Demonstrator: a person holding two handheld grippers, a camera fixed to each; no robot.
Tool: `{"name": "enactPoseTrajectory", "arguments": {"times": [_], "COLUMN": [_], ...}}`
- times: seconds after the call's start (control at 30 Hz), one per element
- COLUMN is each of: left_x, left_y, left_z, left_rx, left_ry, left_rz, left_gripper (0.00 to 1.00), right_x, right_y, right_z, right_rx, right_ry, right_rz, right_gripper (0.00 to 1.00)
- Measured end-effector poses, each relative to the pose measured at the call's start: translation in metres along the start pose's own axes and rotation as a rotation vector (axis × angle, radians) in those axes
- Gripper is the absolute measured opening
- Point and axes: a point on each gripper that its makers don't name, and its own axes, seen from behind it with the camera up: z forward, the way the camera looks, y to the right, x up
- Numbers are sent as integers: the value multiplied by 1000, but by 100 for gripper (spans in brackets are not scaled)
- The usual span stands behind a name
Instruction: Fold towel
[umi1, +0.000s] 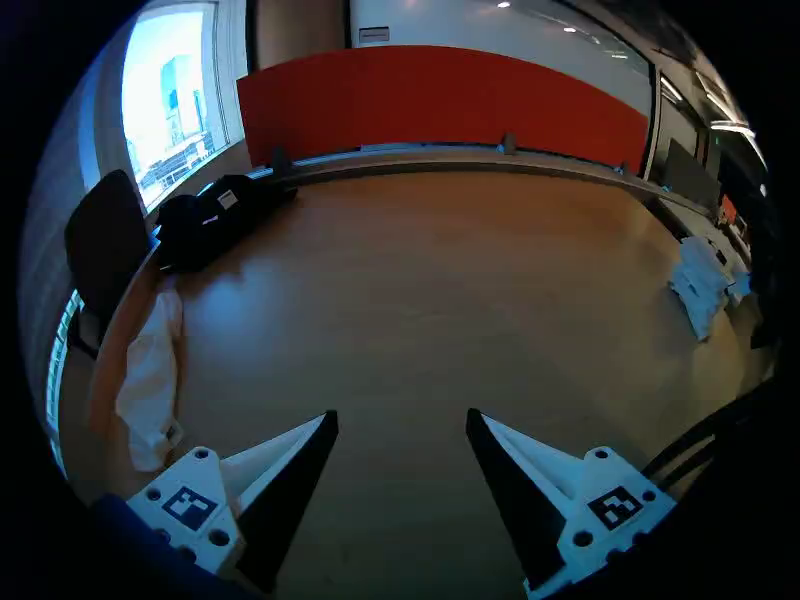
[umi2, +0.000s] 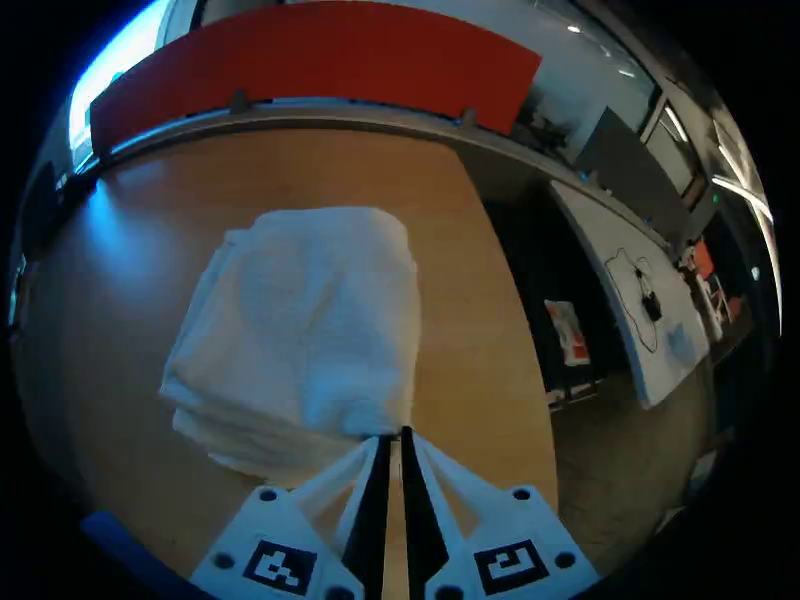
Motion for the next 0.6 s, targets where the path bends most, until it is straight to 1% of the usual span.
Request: {"name": "enactPoseTrajectory", "arguments": {"times": [0.03,0.1,0.17,0.3,0.5,0.57,0.6], "left_x": [0,1,2,4,7,8,8], "left_y": [0,-1,-1,-2,-1,-1,-1], "left_z": [0,0,0,0,0,0,0], "left_rx": [0,0,-1,-1,-5,-6,-6], "left_ry": [0,2,4,9,15,16,16], "left_rz": [-1,-1,-1,0,0,1,2], "left_gripper": [95,95,95,95,95,95,95], "right_x": [0,1,1,2,3,4,5], "right_y": [1,3,5,8,16,18,19], "right_z": [-1,-4,-7,-14,-23,-25,-26], "right_rx": [-5,-13,-21,-34,-66,-71,-74], "right_ry": [3,10,17,31,47,53,57], "right_rz": [-1,0,2,9,12,19,24], "right_gripper": [13,20,21,30,30,35,42]}}
